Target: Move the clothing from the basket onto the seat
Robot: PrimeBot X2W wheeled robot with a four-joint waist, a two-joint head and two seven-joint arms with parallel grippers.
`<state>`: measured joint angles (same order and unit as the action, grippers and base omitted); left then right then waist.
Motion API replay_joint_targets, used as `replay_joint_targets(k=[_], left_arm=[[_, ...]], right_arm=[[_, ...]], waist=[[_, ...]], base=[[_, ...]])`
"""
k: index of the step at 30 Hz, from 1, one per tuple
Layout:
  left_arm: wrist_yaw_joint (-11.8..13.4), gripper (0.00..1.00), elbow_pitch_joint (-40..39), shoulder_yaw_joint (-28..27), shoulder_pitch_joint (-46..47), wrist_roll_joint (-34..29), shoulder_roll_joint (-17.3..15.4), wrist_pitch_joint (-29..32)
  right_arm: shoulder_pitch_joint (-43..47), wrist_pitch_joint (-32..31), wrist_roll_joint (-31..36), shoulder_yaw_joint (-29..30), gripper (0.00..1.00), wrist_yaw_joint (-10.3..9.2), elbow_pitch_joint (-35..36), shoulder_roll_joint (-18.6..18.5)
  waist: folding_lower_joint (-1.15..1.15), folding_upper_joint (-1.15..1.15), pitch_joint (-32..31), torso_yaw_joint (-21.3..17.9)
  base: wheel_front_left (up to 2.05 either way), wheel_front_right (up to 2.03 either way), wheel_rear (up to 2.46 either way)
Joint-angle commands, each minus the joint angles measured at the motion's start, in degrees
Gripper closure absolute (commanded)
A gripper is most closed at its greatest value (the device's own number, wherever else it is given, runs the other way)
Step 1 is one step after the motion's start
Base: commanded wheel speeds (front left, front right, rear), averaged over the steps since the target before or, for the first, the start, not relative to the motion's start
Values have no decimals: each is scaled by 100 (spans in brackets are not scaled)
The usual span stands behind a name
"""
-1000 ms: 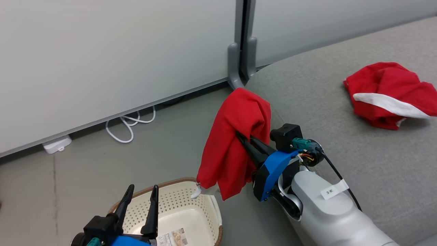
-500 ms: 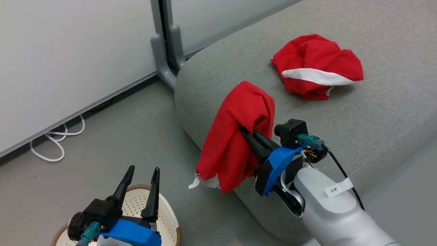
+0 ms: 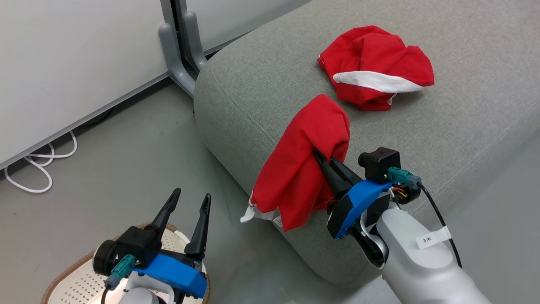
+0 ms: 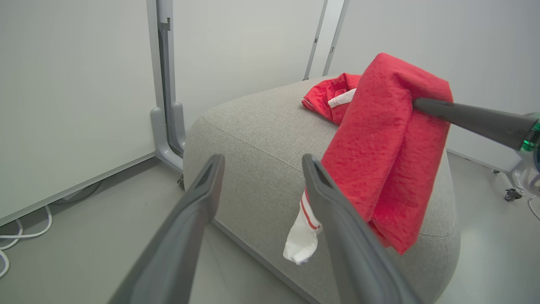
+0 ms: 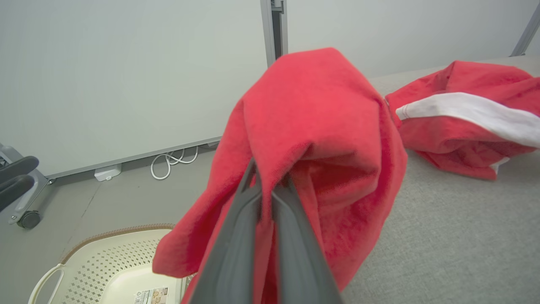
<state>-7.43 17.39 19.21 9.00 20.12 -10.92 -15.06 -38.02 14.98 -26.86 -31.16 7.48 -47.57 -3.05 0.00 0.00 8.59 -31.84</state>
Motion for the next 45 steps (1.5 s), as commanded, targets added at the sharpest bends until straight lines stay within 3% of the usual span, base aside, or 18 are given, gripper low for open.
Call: replay_joint_targets(k=[1, 8, 19, 26, 31, 35, 45], left_arm=[[-5, 0, 27, 25, 98, 30, -55, -17], [-5, 0, 1, -33, 69, 39, -87, -17], [-6, 0, -277, -339, -73, -155, -230, -17], [-6, 0, -548, -240, 268, -293, -491, -17], [-6, 0, -795, -15, 824, -354, -696, 42], [-6, 0, -1020, 145, 1217, -397, -863, 128], [11, 0, -1381, 280, 1732, -447, -1036, 248]], right_arm=[[101, 30, 77, 71, 100, 3, 60, 4], [70, 30, 152, 243, 100, 2, 64, 12], [-1091, -72, 216, 1015, 100, 3, -223, 9], [-2322, -228, 639, 1828, 100, 2, -499, -631], [-3076, -301, 957, 2722, 100, 2, -601, -1416], [-3354, -253, 1131, 3474, 100, 3, -697, -1816], [-3021, -46, 1273, 4830, 100, 2, -1212, -1895]], waist=[[0, 0, 22, -1], [0, 0, 108, 14], [0, 0, 589, 20], [0, 0, 1319, 347], [0, 0, 2065, 744], [0, 0, 2619, 1017], [0, 0, 3356, 1415]], base=[[0, 0, 0], [0, 0, 0], [0, 0, 0], [0, 0, 0], [0, 0, 0], [0, 0, 0], [0, 0, 0]])
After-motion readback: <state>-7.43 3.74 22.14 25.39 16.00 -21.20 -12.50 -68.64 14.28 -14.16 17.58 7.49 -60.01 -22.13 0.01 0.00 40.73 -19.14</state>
